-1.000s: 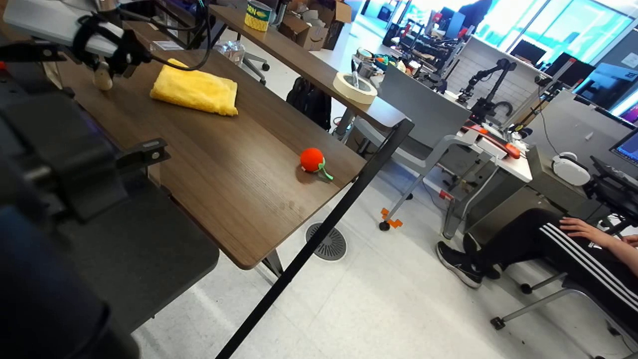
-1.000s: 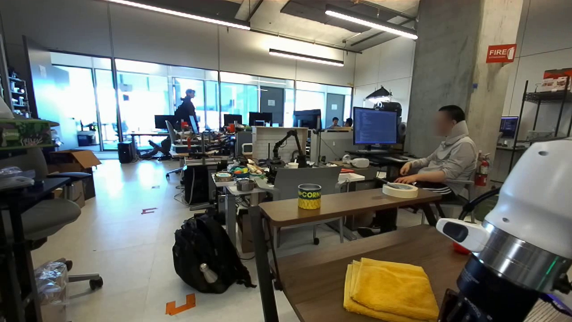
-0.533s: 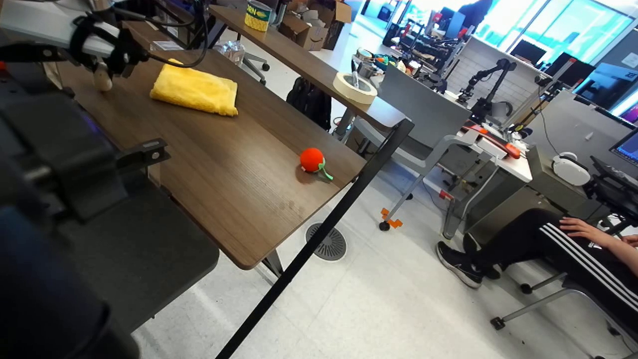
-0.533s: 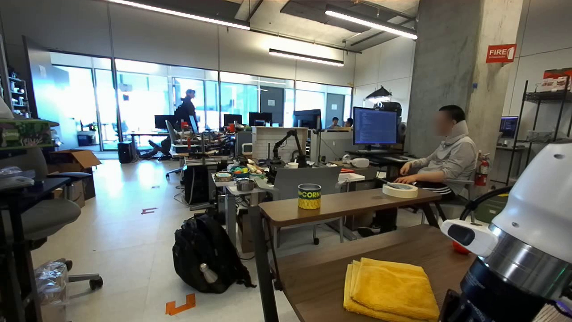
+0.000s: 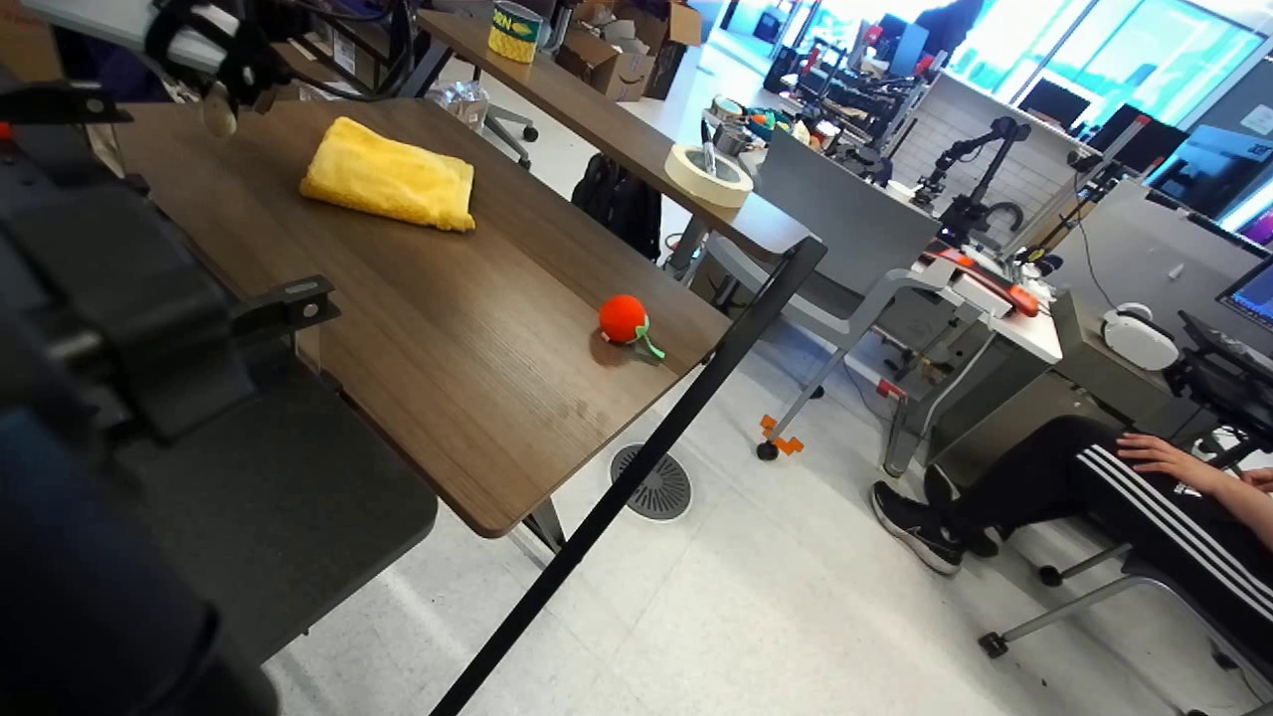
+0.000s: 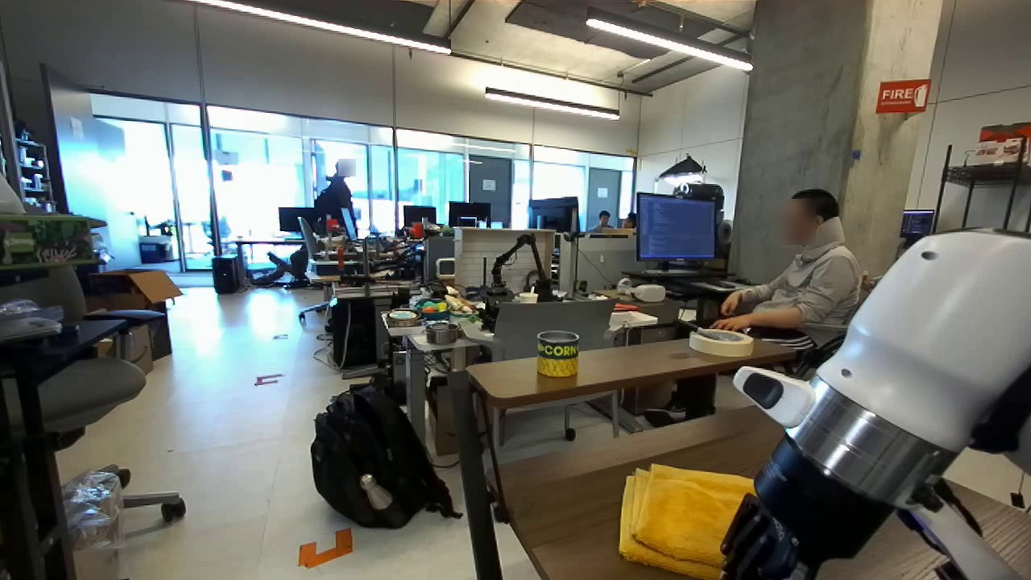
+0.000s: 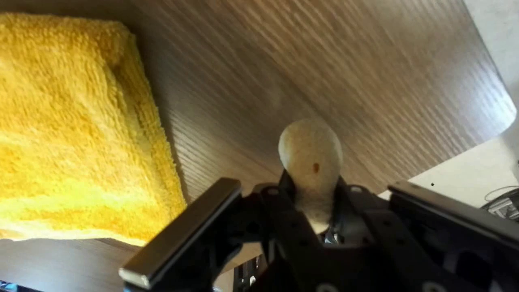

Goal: Move the brown object to the left then wipe the table with the yellow towel

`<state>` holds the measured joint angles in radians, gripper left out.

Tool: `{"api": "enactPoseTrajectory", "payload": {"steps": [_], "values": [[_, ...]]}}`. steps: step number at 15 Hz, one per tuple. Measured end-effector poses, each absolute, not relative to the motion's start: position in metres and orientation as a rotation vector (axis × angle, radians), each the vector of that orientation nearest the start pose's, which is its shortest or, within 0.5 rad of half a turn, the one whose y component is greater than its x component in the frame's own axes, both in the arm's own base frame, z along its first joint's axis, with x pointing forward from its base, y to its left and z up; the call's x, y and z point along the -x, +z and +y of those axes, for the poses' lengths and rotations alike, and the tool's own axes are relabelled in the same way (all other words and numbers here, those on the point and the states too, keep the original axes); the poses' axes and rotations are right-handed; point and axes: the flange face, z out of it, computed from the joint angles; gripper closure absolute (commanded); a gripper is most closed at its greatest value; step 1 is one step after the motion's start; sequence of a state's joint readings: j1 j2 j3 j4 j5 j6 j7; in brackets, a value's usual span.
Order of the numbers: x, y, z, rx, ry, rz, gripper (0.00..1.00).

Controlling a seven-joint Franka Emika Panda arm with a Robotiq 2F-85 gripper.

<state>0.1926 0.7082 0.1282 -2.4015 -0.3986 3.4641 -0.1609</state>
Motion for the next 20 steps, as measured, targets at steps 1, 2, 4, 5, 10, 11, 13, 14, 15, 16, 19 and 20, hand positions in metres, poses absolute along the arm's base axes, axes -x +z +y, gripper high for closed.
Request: {"api": "enactPoseTrajectory", "payload": {"steps": [1,2,4,5,10,11,13,14,15,16,19,20], "values": [[-0.439,0.076,0.204,2.678,-0.539,-1.184,0.58],[-0.441,0.076,0.207,2.677,-0.545,-1.176,0.57],[-0.444,0.077,0.209,2.674,-0.551,-1.169,0.44],[-0.444,0.077,0.209,2.674,-0.550,-1.164,0.37],[-0.445,0.082,0.200,2.676,-0.553,-1.105,0.01],[-0.447,0.086,0.197,2.683,-0.561,-1.079,0.00],[-0.456,0.097,0.189,2.710,-0.588,-0.997,0.00],[-0.463,0.104,0.183,2.733,-0.601,-0.939,0.00],[-0.472,0.110,0.176,2.771,-0.585,-0.873,0.00],[-0.487,0.118,0.167,2.820,-0.555,-0.810,0.00],[-0.532,0.145,0.145,2.922,-0.519,-0.708,0.00],[-0.536,0.148,0.143,2.927,-0.521,-0.700,0.00]]}}
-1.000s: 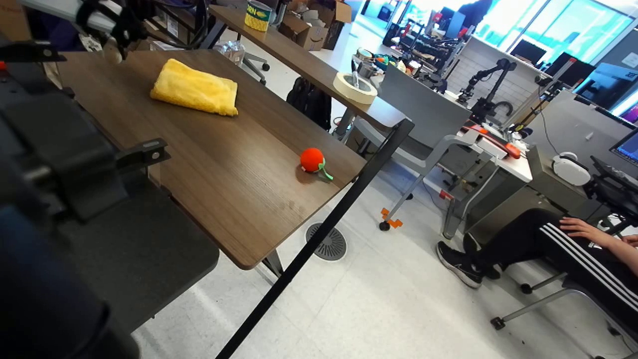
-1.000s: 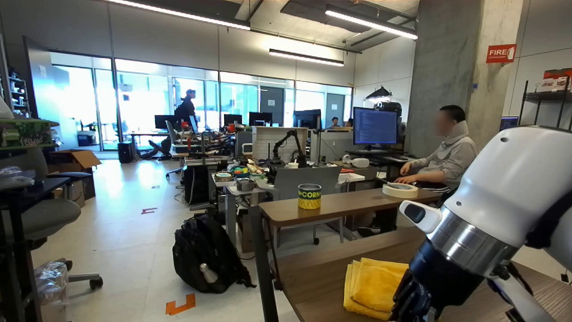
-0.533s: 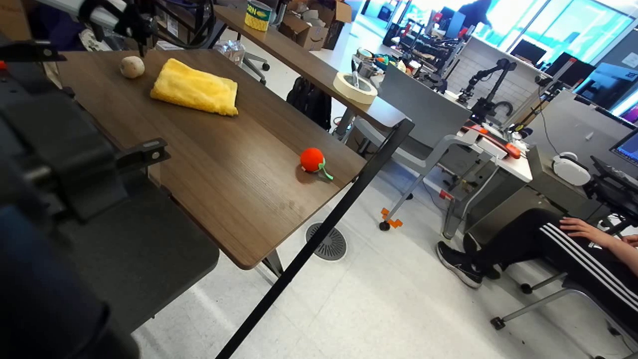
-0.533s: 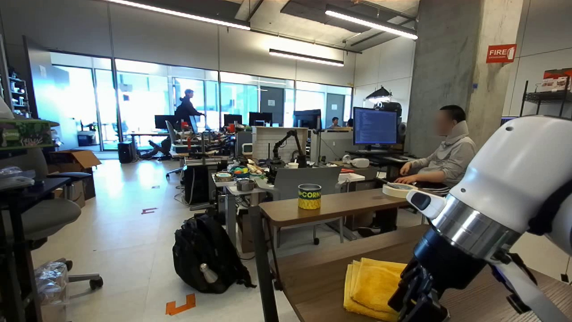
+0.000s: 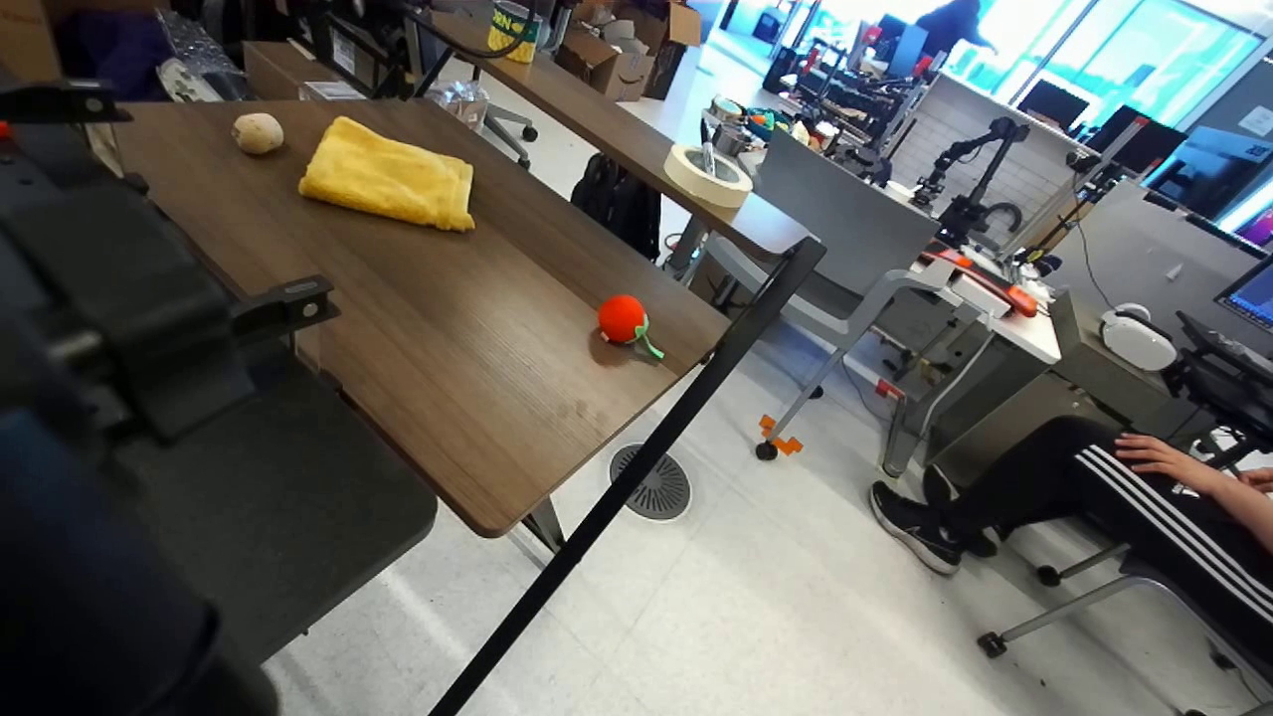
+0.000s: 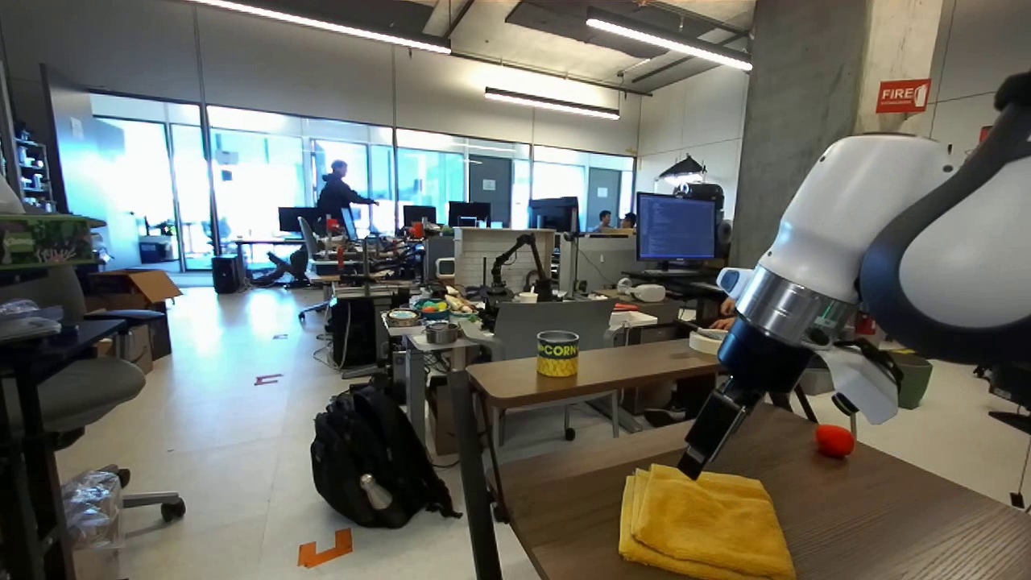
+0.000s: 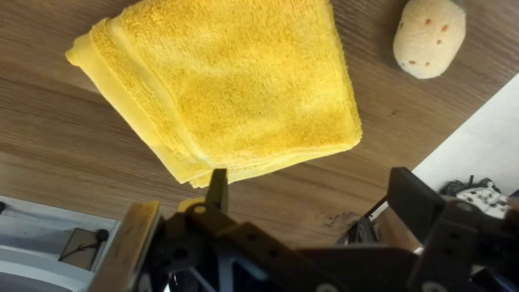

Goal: Move the brown object to the left then wipe the table with the yellow towel

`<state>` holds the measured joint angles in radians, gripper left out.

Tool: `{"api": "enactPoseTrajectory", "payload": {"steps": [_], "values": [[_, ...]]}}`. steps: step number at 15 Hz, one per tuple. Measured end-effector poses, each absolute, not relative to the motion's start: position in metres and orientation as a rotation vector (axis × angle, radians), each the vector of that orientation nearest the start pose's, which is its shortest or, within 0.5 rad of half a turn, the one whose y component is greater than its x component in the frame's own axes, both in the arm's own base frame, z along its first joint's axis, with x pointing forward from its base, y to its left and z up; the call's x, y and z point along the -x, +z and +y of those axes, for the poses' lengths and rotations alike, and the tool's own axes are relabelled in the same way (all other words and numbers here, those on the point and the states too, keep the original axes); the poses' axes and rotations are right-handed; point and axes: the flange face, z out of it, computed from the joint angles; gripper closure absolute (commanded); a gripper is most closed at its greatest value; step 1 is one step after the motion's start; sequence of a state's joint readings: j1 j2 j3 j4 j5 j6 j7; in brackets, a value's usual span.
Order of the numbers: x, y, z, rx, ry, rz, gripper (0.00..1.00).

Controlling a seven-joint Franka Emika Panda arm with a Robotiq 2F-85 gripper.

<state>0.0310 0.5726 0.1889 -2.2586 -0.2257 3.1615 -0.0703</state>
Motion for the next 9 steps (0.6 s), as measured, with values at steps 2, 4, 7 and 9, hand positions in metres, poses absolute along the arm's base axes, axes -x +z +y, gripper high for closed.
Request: {"api": "enactPoseTrajectory", "payload": {"steps": [2,4,7,9], "values": [[-0.536,0.145,0.143,2.928,-0.515,-0.702,0.00],[-0.534,0.132,0.135,2.935,-0.482,-0.664,0.00],[-0.538,0.099,0.116,2.934,-0.433,-0.586,0.00],[-0.547,0.078,0.105,2.919,-0.460,-0.528,0.00]]}}
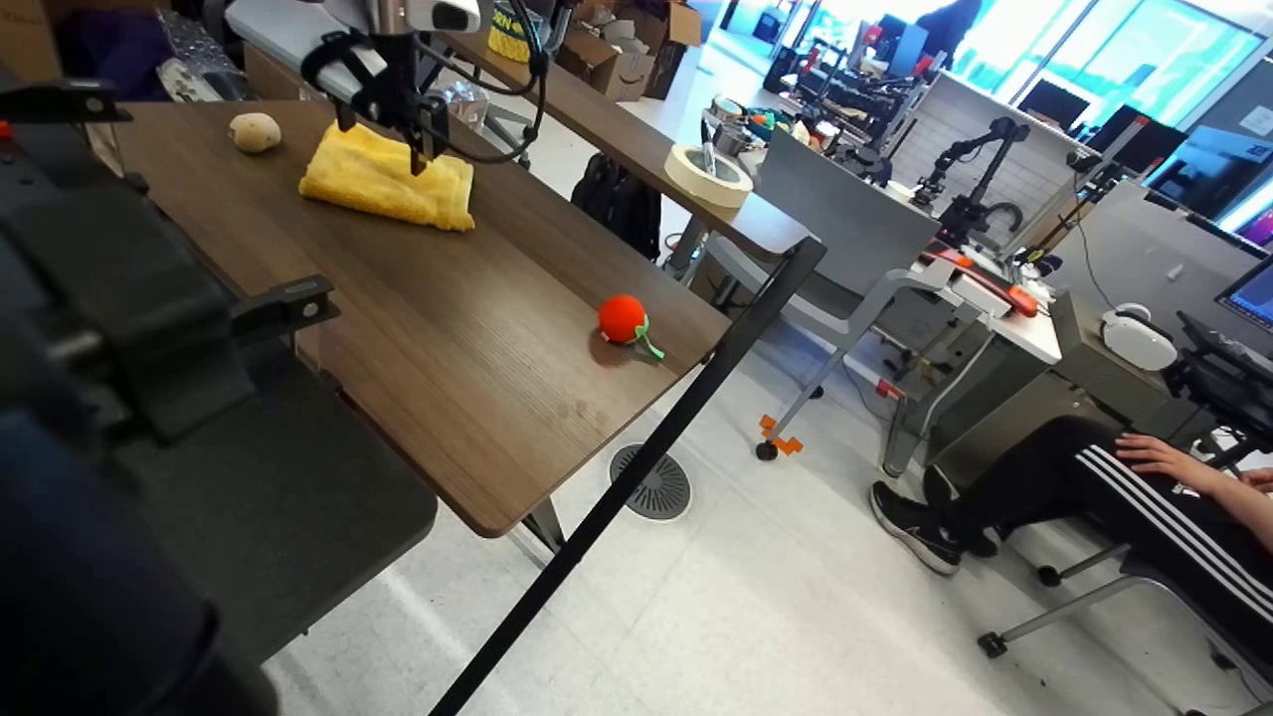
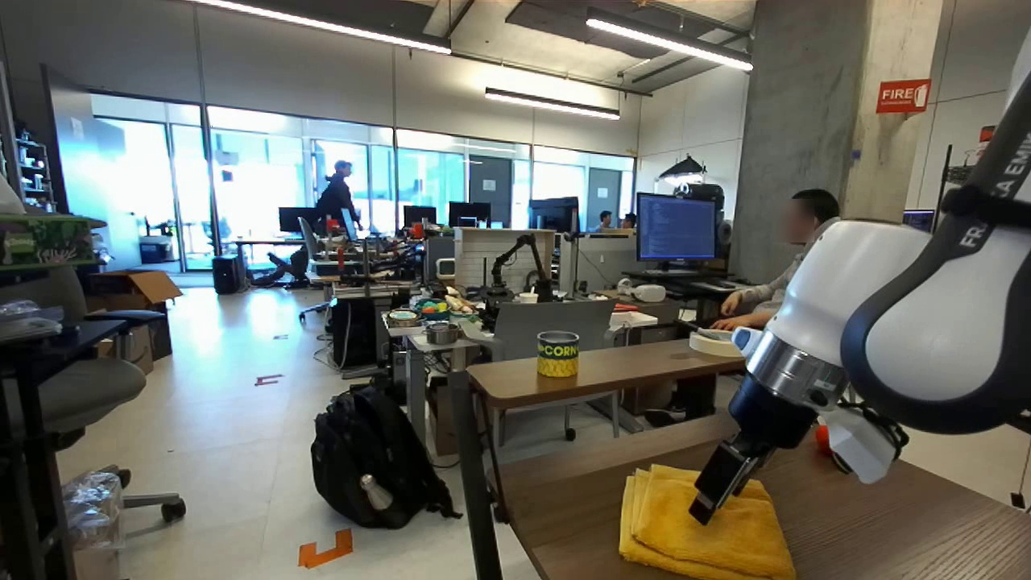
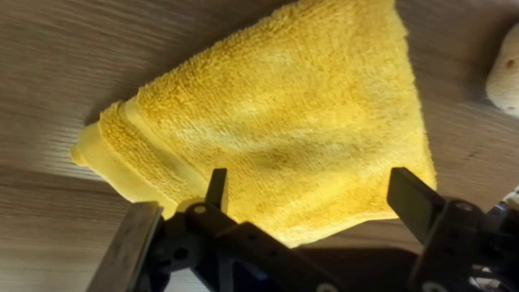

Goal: Move the brown object to the left then wipe the table with the yellow towel

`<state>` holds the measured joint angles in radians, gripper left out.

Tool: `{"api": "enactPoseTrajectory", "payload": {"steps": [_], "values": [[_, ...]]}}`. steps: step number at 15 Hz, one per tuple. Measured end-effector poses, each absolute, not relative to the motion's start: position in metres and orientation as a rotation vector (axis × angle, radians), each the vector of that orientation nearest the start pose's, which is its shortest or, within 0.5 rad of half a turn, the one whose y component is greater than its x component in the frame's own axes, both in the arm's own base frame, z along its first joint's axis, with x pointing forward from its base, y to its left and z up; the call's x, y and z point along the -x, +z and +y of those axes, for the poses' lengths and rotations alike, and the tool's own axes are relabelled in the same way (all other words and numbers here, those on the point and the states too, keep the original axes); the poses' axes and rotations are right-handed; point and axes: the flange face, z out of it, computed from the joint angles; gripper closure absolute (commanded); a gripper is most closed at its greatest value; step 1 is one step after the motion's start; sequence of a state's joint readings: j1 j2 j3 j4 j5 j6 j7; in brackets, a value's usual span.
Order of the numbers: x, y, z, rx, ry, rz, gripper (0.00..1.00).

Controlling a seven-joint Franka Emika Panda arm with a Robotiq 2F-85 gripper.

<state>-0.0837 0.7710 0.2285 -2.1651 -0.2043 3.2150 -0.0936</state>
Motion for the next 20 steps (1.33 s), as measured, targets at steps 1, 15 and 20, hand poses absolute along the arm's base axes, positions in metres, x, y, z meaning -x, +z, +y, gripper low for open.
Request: {"api": "enactPoseTrajectory", "payload": {"steps": [1,15,20], "values": [[-0.553,0.068,0.103,2.904,-0.490,-0.501,0.00],[-0.565,0.036,-0.008,3.178,-0.443,-0.297,0.00],[-0.540,0.026,-0.055,3.209,-0.280,-0.222,0.00]]}}
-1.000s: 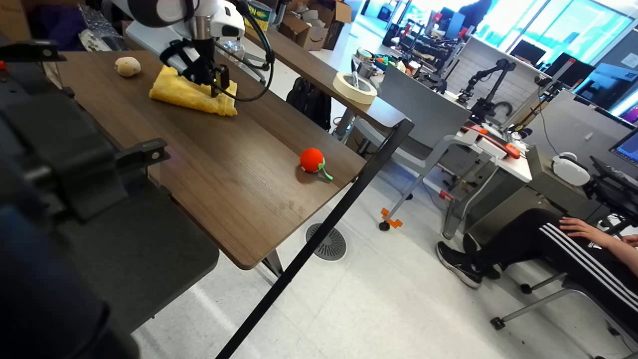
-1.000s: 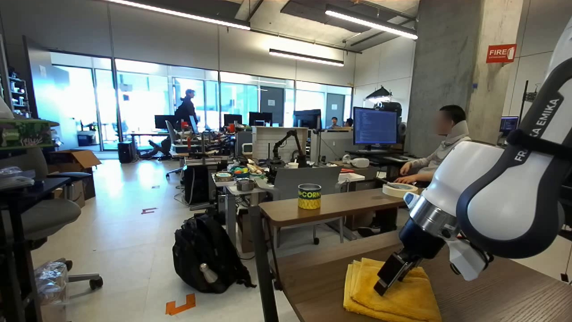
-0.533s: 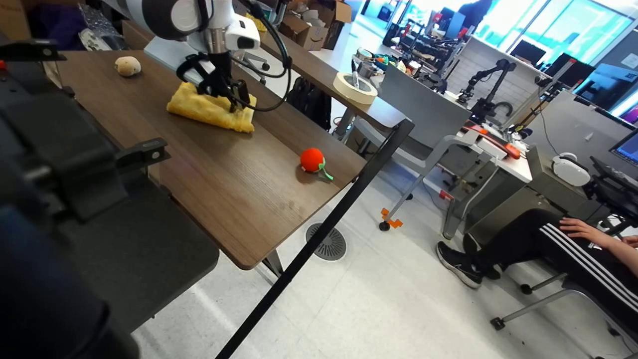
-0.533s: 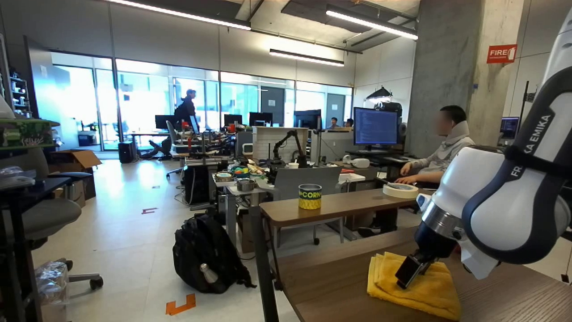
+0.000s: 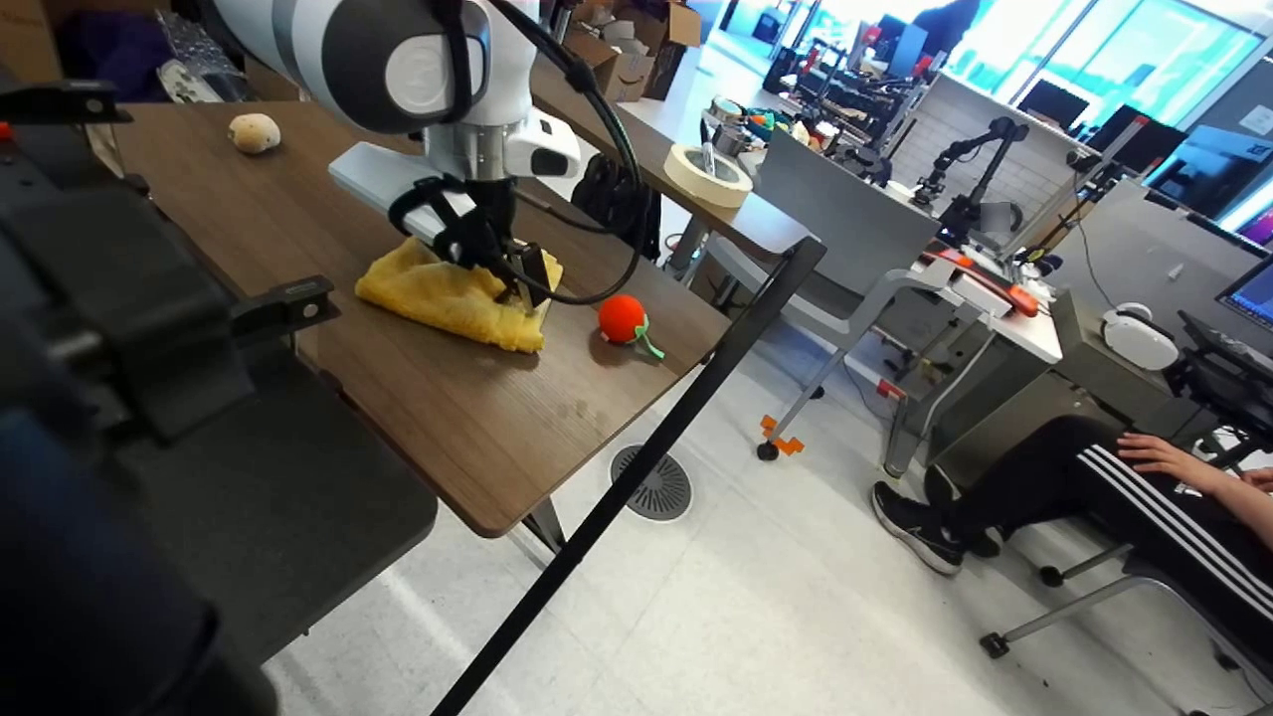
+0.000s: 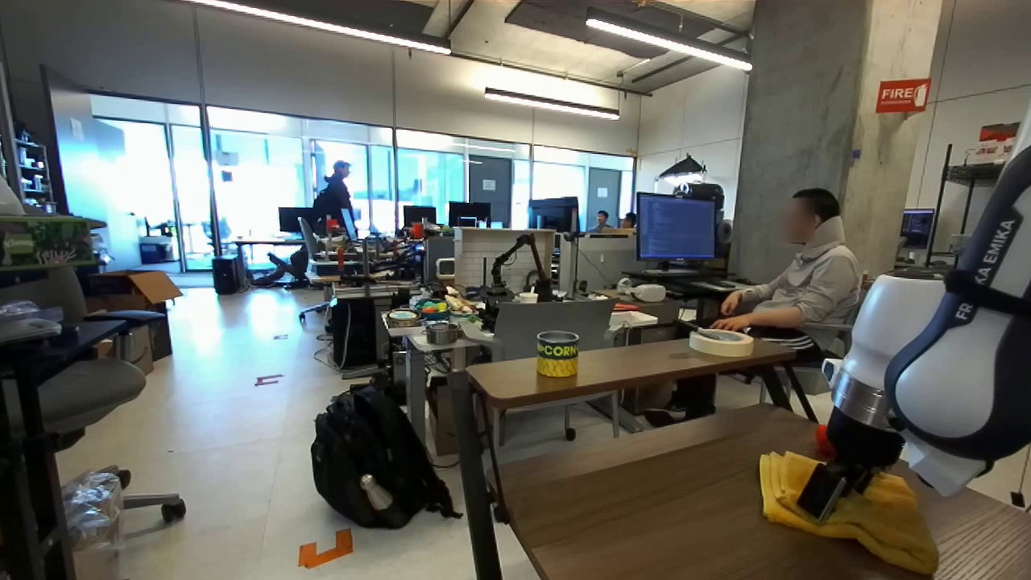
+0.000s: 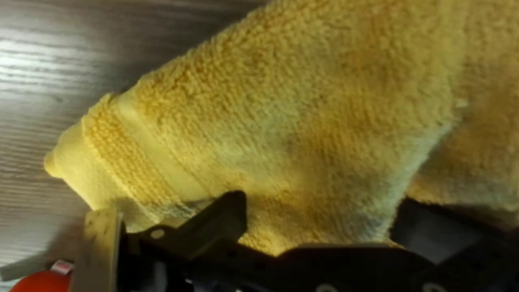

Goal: Move the brown object to the left then wipe the table with the yellow towel

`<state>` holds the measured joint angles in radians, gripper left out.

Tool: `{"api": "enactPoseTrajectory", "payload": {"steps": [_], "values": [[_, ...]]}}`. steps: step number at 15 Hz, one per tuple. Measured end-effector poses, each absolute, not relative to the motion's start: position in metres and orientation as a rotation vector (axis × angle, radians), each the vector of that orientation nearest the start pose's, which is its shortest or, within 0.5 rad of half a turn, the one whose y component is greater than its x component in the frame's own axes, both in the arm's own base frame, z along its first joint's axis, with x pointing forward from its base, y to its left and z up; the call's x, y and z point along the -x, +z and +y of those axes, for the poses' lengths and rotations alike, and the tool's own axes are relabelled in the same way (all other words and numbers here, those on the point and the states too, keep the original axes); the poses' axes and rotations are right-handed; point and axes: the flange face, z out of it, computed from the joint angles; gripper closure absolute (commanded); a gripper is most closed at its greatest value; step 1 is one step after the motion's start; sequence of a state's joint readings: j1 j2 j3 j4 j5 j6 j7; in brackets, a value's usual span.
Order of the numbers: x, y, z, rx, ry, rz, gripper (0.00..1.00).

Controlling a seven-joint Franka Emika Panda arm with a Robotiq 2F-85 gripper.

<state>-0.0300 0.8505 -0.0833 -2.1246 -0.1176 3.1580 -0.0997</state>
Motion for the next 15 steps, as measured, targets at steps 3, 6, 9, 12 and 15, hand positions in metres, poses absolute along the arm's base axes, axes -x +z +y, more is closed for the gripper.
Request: {"api": "enactPoseTrajectory", "payload": {"steps": [3,6,9,12,15], "values": [[-0.502,0.023,-0.006,3.113,-0.238,-0.404,0.00],[-0.451,0.023,0.046,2.992,-0.277,-0.625,0.00],[-0.409,0.022,0.058,2.932,-0.321,-0.802,0.00],[-0.402,0.023,0.021,3.025,-0.312,-0.817,0.00],[-0.406,0.029,-0.061,3.200,-0.293,-0.713,0.00]]}}
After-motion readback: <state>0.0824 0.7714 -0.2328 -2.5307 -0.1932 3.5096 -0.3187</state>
